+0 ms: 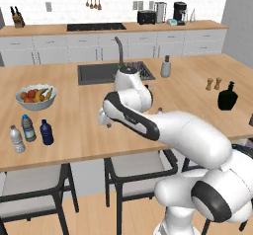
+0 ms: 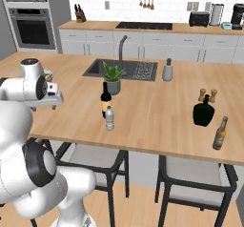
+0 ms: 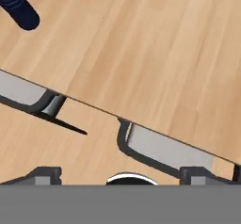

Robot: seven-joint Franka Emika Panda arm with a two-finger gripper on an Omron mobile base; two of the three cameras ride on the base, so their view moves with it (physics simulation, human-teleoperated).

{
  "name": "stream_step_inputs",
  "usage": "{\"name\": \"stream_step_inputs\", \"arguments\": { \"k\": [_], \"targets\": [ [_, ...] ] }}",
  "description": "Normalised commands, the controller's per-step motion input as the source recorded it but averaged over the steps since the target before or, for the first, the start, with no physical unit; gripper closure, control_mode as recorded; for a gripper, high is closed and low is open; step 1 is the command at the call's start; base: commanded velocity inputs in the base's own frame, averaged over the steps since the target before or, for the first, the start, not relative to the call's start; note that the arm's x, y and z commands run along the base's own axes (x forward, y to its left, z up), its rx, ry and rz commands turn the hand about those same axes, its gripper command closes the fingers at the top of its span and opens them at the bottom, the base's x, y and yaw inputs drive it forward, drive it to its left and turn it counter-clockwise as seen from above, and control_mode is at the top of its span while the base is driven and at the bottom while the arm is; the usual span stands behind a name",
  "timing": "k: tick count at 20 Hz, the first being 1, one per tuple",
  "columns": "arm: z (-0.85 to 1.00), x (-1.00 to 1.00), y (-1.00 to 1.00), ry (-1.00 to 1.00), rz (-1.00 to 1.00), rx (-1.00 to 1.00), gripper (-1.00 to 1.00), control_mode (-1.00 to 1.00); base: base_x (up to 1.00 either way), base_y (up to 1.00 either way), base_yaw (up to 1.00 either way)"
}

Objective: Move the plastic bottles in the middle to the plastics group, and the glass bottles in the middle to the glass group.

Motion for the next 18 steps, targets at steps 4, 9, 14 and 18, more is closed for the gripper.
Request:
{"name": "stream_step_inputs", "arguments": {
  "k": [4,9,14,18],
  "targets": [
    [0.00,-0.04,-1.00,0.06,-0.40,-0.18,-1.00,-1.00,0.00,0.00,0.00],
    [0.04,-0.12,-1.00,0.00,-0.38,-0.05,-1.00,-1.00,0.00,0.00,0.00],
    [0.34,-0.09,-0.92,-0.05,-0.23,0.07,-1.00,-1.00,0.00,0.00,0.00],
    [0.22,0.01,-0.92,-0.05,-0.08,0.24,-1.00,-1.00,0.00,0.00,0.00]
  ]
}}
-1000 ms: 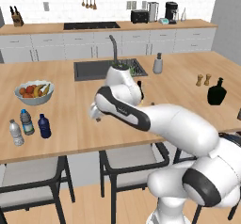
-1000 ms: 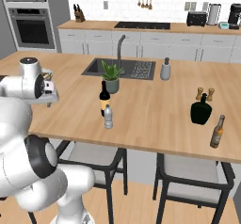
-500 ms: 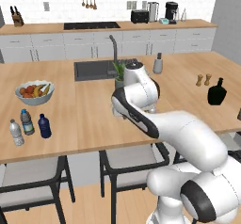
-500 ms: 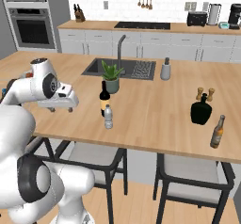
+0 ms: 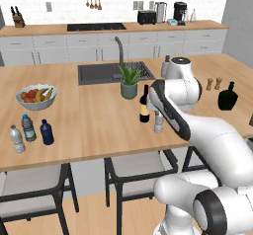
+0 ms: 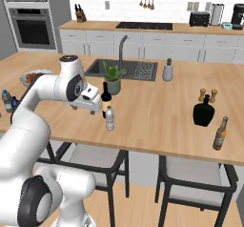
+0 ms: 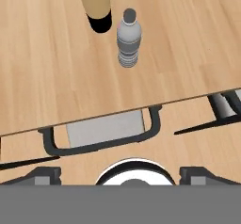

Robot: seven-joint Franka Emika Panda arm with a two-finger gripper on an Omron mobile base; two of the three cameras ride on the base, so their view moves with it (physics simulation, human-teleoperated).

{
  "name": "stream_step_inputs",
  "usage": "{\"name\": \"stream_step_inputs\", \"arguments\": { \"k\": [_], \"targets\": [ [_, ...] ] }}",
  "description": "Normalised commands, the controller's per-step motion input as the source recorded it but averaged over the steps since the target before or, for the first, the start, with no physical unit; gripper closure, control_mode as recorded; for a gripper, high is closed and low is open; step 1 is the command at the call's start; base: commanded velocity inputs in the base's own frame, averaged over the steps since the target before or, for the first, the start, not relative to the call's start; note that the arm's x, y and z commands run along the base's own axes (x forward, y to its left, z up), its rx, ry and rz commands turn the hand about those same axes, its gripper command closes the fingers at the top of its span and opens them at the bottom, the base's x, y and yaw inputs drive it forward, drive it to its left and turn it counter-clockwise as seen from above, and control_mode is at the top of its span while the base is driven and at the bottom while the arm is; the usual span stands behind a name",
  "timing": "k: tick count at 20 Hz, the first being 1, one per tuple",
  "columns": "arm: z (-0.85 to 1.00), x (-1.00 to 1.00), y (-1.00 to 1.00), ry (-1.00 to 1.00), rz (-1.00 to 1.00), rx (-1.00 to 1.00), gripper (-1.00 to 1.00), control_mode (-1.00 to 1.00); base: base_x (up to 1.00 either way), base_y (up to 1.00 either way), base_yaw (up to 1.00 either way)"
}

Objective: Move the plastic bottles in the middle to the plastics group, and the glass bottles in the middle to the glass group.

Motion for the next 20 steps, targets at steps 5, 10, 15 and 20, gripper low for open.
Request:
{"name": "stream_step_inputs", "arguments": {
  "k": [5,10,15,20],
  "targets": [
    [0.00,0.07,-0.72,0.00,-0.03,0.15,-1.00,-1.00,0.00,0.00,0.00],
    [-0.03,0.55,-0.03,0.00,0.00,-0.08,-1.00,-1.00,0.00,0.00,0.00],
    [0.00,0.69,0.00,-0.05,0.00,-0.10,-1.00,-1.00,0.00,0.00,0.00],
    [-0.14,0.47,0.00,-0.01,0.00,-0.01,-1.00,-1.00,0.00,0.00,0.00]
  ]
}}
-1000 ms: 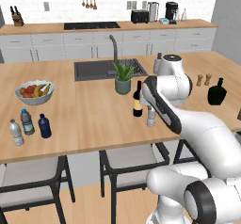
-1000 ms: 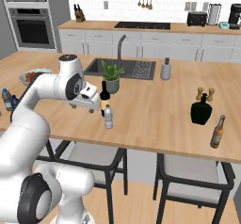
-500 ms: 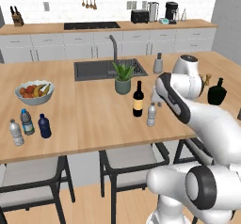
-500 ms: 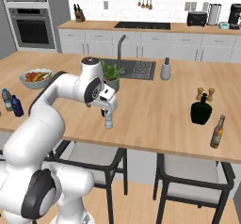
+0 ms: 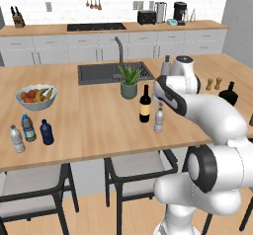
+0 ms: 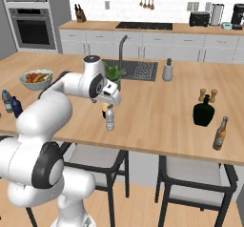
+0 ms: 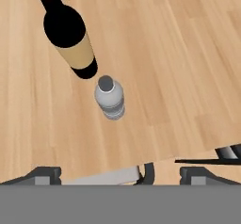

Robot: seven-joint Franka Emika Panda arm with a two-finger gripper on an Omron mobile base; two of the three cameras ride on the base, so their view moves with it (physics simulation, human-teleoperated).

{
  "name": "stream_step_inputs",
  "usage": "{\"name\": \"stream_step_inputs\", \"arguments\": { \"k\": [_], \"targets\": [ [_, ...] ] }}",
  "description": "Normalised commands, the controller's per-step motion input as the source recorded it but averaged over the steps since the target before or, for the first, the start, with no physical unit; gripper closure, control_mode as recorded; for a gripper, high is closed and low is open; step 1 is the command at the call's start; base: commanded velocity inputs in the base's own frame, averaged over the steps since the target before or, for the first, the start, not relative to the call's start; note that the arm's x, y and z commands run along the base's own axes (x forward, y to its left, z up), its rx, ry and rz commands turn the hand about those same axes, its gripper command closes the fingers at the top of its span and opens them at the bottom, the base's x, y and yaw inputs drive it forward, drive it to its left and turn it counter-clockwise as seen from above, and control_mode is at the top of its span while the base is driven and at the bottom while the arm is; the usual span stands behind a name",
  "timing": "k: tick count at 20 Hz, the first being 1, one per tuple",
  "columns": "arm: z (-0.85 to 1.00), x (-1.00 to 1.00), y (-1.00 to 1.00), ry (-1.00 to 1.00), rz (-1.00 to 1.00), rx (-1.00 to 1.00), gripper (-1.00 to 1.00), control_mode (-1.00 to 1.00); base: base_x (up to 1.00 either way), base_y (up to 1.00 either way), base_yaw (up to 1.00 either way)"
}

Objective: Move the plastic bottles in the middle to the plastics group, and the glass bottles in the middle to the glass group.

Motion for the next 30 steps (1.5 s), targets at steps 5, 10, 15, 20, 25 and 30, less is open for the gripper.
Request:
{"name": "stream_step_inputs", "arguments": {
  "k": [5,10,15,20,25,30],
  "targets": [
    [-0.38,0.10,0.00,0.00,0.00,0.00,-1.00,-1.00,0.00,0.00,0.00],
    [-0.45,0.04,0.00,-0.01,0.00,0.00,-1.00,-1.00,0.00,0.00,0.00],
    [-0.10,0.00,0.00,-0.05,0.00,0.00,-1.00,-1.00,0.00,0.00,0.00],
    [-0.21,0.11,0.00,-0.15,0.03,0.00,-1.00,-1.00,0.00,0.00,0.00],
    [-0.12,0.17,0.00,-0.08,0.02,0.00,-1.00,-1.00,0.00,0.00,0.00],
    [-0.03,0.19,0.00,0.00,0.02,0.00,-1.00,-1.00,0.00,0.00,0.00]
  ]
}}
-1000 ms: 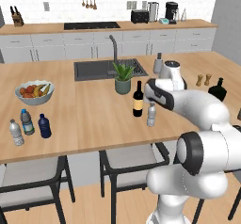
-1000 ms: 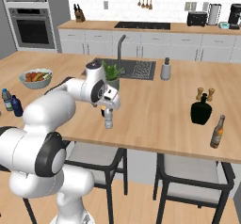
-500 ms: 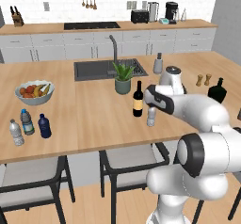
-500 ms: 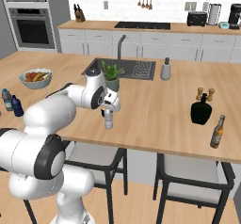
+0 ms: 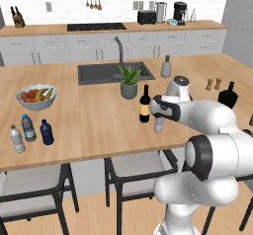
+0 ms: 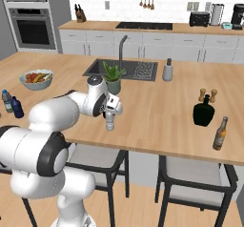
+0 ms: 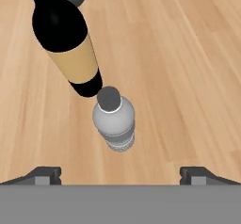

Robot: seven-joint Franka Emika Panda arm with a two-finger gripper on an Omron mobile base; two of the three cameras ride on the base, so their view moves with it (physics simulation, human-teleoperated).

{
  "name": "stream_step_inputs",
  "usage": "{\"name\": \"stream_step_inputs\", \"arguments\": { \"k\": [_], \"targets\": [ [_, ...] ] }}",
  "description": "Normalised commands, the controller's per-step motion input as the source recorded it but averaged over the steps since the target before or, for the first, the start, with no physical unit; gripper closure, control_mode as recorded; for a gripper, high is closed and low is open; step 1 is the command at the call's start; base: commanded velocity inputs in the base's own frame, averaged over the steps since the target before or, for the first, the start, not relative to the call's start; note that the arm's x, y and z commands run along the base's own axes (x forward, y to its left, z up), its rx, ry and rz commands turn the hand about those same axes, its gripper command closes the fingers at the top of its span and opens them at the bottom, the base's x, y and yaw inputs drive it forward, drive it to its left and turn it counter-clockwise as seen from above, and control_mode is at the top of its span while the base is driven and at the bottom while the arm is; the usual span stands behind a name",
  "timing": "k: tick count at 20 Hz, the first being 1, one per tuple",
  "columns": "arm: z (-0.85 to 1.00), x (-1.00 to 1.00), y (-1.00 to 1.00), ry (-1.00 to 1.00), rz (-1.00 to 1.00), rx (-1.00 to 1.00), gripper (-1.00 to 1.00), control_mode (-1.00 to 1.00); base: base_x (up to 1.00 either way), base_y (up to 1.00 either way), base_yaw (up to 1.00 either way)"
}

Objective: Move the plastic bottles in the middle to the plastics group, and the glass bottles in the middle to the glass group.

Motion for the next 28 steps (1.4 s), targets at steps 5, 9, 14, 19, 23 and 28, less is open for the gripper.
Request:
{"name": "stream_step_inputs", "arguments": {
  "k": [5,9,14,19,23,28],
  "targets": [
    [-0.13,0.12,-0.01,0.01,0.03,0.00,-1.00,-1.00,0.00,0.00,0.00],
    [-0.04,0.15,-0.14,0.08,0.12,0.00,-1.00,-1.00,0.00,0.00,0.00],
    [0.00,0.19,-0.14,0.13,0.17,0.00,-1.00,-1.00,0.00,0.00,0.00],
    [-0.04,0.18,-0.01,0.07,0.12,0.00,-1.00,-1.00,0.00,0.00,0.00],
    [-0.16,0.12,0.00,0.00,0.06,0.00,-1.00,-1.00,0.00,0.00,0.00],
    [-0.23,0.02,0.03,0.00,0.03,0.00,-1.00,-1.00,0.00,0.00,0.00]
  ]
}}
